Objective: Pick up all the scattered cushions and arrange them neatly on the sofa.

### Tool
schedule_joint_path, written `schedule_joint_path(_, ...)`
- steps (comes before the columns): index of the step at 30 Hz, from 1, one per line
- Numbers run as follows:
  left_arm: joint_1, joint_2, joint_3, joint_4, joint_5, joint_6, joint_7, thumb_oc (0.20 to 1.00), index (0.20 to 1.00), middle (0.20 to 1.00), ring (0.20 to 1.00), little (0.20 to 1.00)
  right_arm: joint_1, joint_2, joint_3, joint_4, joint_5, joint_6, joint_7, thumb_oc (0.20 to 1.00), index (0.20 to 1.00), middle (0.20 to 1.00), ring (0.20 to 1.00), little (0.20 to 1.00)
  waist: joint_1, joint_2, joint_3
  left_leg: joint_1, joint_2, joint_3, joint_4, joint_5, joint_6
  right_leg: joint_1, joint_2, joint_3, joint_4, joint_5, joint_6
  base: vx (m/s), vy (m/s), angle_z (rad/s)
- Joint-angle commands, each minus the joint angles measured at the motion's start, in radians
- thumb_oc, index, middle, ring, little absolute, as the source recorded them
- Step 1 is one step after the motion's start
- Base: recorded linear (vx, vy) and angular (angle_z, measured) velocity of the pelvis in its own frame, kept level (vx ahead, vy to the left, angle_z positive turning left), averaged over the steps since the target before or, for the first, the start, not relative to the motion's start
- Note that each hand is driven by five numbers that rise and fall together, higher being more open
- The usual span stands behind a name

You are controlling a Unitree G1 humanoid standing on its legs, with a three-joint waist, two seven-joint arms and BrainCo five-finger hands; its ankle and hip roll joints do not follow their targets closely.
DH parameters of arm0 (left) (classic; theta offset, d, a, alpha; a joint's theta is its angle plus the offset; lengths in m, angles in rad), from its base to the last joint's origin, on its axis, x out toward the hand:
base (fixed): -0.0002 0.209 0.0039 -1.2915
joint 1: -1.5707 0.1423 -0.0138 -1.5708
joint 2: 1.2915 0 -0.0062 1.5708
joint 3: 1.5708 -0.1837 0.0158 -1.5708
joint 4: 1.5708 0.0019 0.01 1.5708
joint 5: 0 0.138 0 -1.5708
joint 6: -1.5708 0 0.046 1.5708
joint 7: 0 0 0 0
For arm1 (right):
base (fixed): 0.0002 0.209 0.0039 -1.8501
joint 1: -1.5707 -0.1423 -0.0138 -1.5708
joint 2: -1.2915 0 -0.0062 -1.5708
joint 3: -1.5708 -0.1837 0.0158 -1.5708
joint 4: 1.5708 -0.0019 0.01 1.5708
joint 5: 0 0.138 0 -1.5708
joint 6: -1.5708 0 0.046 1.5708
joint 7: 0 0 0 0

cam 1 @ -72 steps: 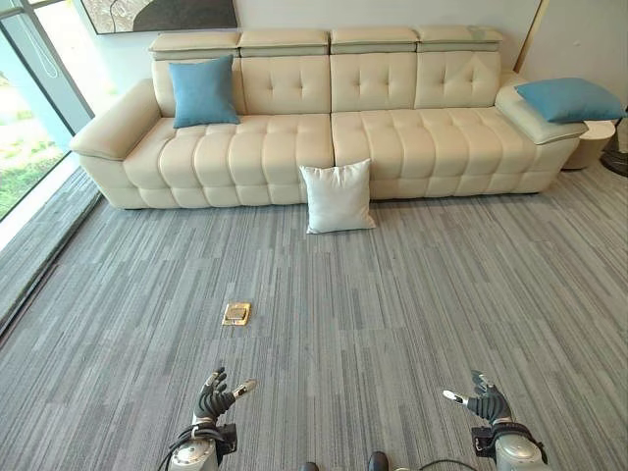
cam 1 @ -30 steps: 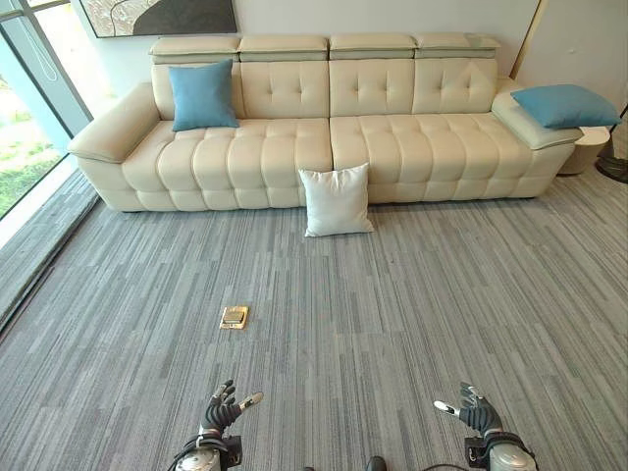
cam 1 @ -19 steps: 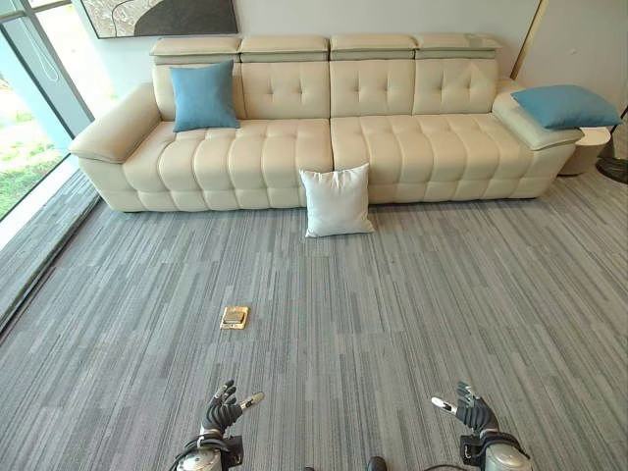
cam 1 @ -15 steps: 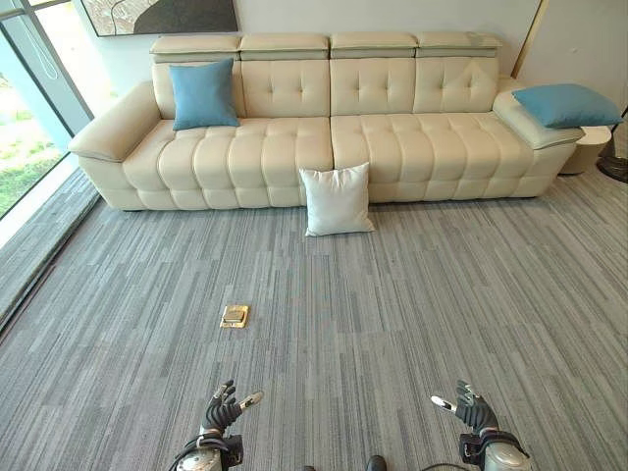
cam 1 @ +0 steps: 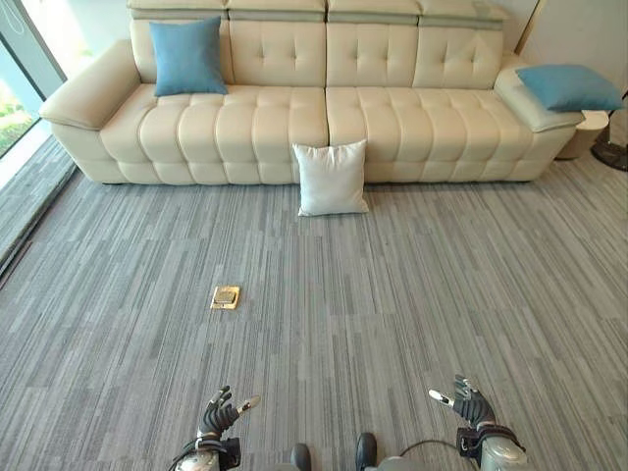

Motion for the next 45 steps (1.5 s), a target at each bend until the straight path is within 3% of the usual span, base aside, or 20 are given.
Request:
schedule_joint_path(1, -0.033, 0.015, 0.017, -0.032, -0.009, -0.045, 0.010, 1.000, 1.000, 1.000, 1.000, 1.000, -0.034, -0.014, 0.030, -0.059, -0.027, -0.037, -0.003, 1.000, 1.000, 1.000, 1.000, 1.000, 0.005, 0.005, 0.033, 0.076, -0.025, 0.005, 0.001, -0.128, -0.031, -0.062, -0.072, 0.033, 0.182, -0.081, 0.082, 0.09, 0.032, -0.10)
schedule_joint_path(3, -0.040, 0.015, 0.018, -0.029, -0.016, -0.047, 0.009, 1.000, 1.000, 1.000, 1.000, 1.000, -0.038, -0.018, 0.032, -0.059, -0.028, -0.037, -0.008, 1.000, 1.000, 1.000, 1.000, 1.000, 0.011, 0.011, 0.040, 0.085, -0.023, 0.013, 0.001, -0.133, -0.037, -0.076, -0.066, 0.010, 0.082, -0.074, 0.075, 0.11, -0.016, -0.04)
schedule_joint_path(5, -0.061, 0.012, 0.015, -0.018, -0.018, -0.049, 0.013, 1.000, 1.000, 1.000, 1.000, 1.000, -0.043, -0.018, 0.035, -0.053, -0.026, -0.040, -0.014, 1.000, 1.000, 1.000, 1.000, 1.000, 0.012, 0.006, 0.044, 0.094, -0.028, 0.013, 0.001, -0.140, -0.044, -0.079, -0.060, 0.000, -0.074, -0.028, 0.083, 0.16, -0.083, -0.04)
schedule_joint_path(8, -0.078, 0.015, 0.021, -0.020, -0.019, -0.053, 0.016, 1.000, 1.000, 1.000, 1.000, 1.000, -0.043, -0.015, 0.028, -0.053, -0.024, -0.035, -0.021, 1.000, 1.000, 1.000, 1.000, 1.000, -0.004, 0.001, 0.045, 0.122, -0.027, 0.006, 0.001, -0.155, -0.065, -0.071, -0.041, 0.037, -0.287, 0.048, 0.111, 0.25, -0.120, 0.08)
schedule_joint_path(11, -0.077, 0.015, 0.024, -0.020, -0.017, -0.058, 0.016, 1.000, 1.000, 1.000, 1.000, 1.000, -0.035, -0.019, 0.018, -0.061, -0.032, -0.032, -0.022, 1.000, 1.000, 1.000, 1.000, 1.000, -0.011, 0.001, 0.037, 0.145, -0.023, 0.005, 0.001, -0.168, -0.076, -0.076, -0.044, 0.022, -0.295, 0.049, 0.120, 0.30, -0.136, 0.04)
schedule_joint_path(13, -0.073, 0.005, 0.022, 0.005, -0.011, -0.058, 0.012, 1.000, 1.000, 1.000, 1.000, 1.000, -0.023, -0.030, 0.011, -0.056, -0.031, -0.034, -0.015, 1.000, 1.000, 1.000, 1.000, 1.000, -0.020, 0.008, 0.007, 0.181, -0.005, -0.011, 0.001, -0.178, -0.089, -0.034, -0.036, -0.007, -0.295, 0.053, 0.098, 0.48, -0.237, 0.34)
schedule_joint_path(17, -0.072, -0.009, 0.008, 0.000, -0.028, -0.058, 0.005, 1.000, 1.000, 1.000, 1.000, 1.000, -0.012, -0.056, -0.001, -0.057, -0.005, -0.046, -0.006, 1.000, 1.000, 1.000, 1.000, 1.000, -0.040, 0.031, -0.021, 0.188, 0.046, -0.033, 0.059, -0.094, -0.126, 0.013, 0.004, -0.024, -0.271, 0.009, 0.053, 0.39, -0.239, 0.47)
schedule_joint_path(22, -0.089, -0.014, -0.014, -0.035, -0.043, -0.061, -0.003, 1.000, 1.000, 1.000, 1.000, 1.000, -0.017, -0.079, 0.004, -0.046, 0.006, -0.049, -0.004, 1.000, 1.000, 1.000, 1.000, 1.000, -0.044, 0.023, -0.014, 0.097, 0.064, -0.046, 0.322, 0.041, -0.208, 0.112, 0.034, -0.038, -0.295, -0.063, -0.002, 0.29, -0.238, 0.12)
schedule_joint_path(26, -0.089, -0.009, -0.022, -0.064, -0.039, -0.061, -0.003, 1.000, 1.000, 1.000, 1.000, 1.000, -0.015, -0.088, 0.009, -0.047, 0.003, -0.045, 0.004, 1.000, 1.000, 1.000, 1.000, 1.000, -0.035, 0.006, 0.004, 0.035, 0.071, -0.043, 0.468, 0.075, -0.222, 0.156, 0.037, -0.039, -0.295, -0.095, -0.026, 0.21, -0.154, -0.12)
schedule_joint_path(28, -0.087, -0.010, -0.028, -0.077, -0.042, -0.055, -0.004, 1.000, 1.000, 1.000, 1.000, 1.000, -0.016, -0.087, 0.012, -0.034, 0.007, -0.039, 0.004, 1.000, 1.000, 1.000, 1.000, 1.000, -0.028, -0.013, 0.012, -0.008, 0.096, 0.001, 0.401, 0.041, -0.185, 0.182, 0.023, -0.044, -0.295, -0.118, -0.031, 0.22, -0.123, -0.07)
schedule_joint_path(30, -0.081, -0.006, -0.028, -0.081, -0.038, -0.050, 0.000, 1.000, 1.000, 1.000, 1.000, 1.000, -0.013, -0.086, 0.015, -0.033, 0.004, -0.038, 0.003, 1.000, 1.000, 1.000, 1.000, 1.000, -0.020, -0.031, 0.009, -0.035, 0.094, 0.005, 0.277, -0.027, -0.156, 0.199, 0.013, -0.049, -0.295, -0.134, -0.023, 0.21, -0.075, 0.02)
schedule_joint_path(31, -0.078, -0.007, -0.028, -0.081, -0.037, -0.049, 0.001, 1.000, 1.000, 1.000, 1.000, 1.000, -0.012, -0.085, 0.016, -0.031, 0.001, -0.036, 0.004, 1.000, 1.000, 1.000, 1.000, 1.000, -0.020, -0.034, 0.007, -0.042, 0.093, -0.001, 0.229, -0.035, -0.152, 0.203, 0.012, -0.050, -0.295, -0.140, -0.021, 0.20, -0.031, 0.07)
schedule_joint_path(34, -0.072, -0.006, -0.027, -0.082, -0.036, -0.045, 0.005, 1.000, 1.000, 1.000, 1.000, 1.000, -0.008, -0.087, 0.020, -0.035, -0.004, -0.033, 0.003, 1.000, 1.000, 1.000, 1.000, 1.000, -0.024, -0.034, 0.003, -0.070, 0.104, -0.024, 0.106, -0.002, -0.155, 0.213, 0.010, -0.054, -0.294, -0.157, -0.028, 0.17, 0.010, 0.19)
schedule_joint_path(35, -0.069, -0.006, -0.029, -0.080, -0.037, -0.043, 0.008, 1.000, 1.000, 1.000, 1.000, 1.000, -0.009, -0.086, 0.028, -0.036, -0.010, -0.032, 0.003, 1.000, 1.000, 1.000, 1.000, 1.000, -0.022, -0.029, 0.005, -0.108, 0.103, -0.066, 0.023, 0.065, -0.165, 0.233, 0.018, -0.055, -0.295, -0.172, -0.034, 0.22, 0.049, 0.33)
schedule_joint_path(37, -0.067, -0.004, -0.030, -0.071, -0.032, -0.040, 0.009, 1.000, 1.000, 1.000, 1.000, 1.000, -0.013, -0.088, 0.032, -0.037, -0.016, -0.033, -0.003, 1.000, 1.000, 1.000, 1.000, 1.000, -0.025, -0.024, 0.010, -0.168, 0.102, -0.069, 0.001, 0.097, -0.184, 0.251, 0.022, -0.059, -0.295, -0.183, -0.038, 0.25, 0.094, 0.21)
schedule_joint_path(41, -0.069, -0.002, -0.021, -0.052, -0.023, -0.038, 0.009, 1.000, 1.000, 1.000, 1.000, 1.000, -0.022, -0.086, 0.038, -0.038, -0.026, -0.027, -0.006, 1.000, 1.000, 1.000, 1.000, 1.000, -0.019, -0.023, 0.010, -0.223, 0.092, -0.042, 0.001, 0.098, -0.197, 0.277, 0.023, -0.054, -0.295, -0.191, -0.028, 0.27, 0.150, 0.15)
schedule_joint_path(45, -0.068, 0.013, -0.007, -0.024, -0.034, -0.042, 0.011, 1.000, 1.000, 1.000, 1.000, 1.000, -0.042, -0.069, 0.056, -0.026, -0.050, -0.018, 0.001, 1.000, 1.000, 1.000, 1.000, 1.000, -0.001, -0.034, -0.026, -0.191, 0.061, -0.072, 0.001, 0.095, -0.166, 0.331, -0.001, -0.012, -0.291, -0.214, -0.002, 0.43, 0.255, -0.28)
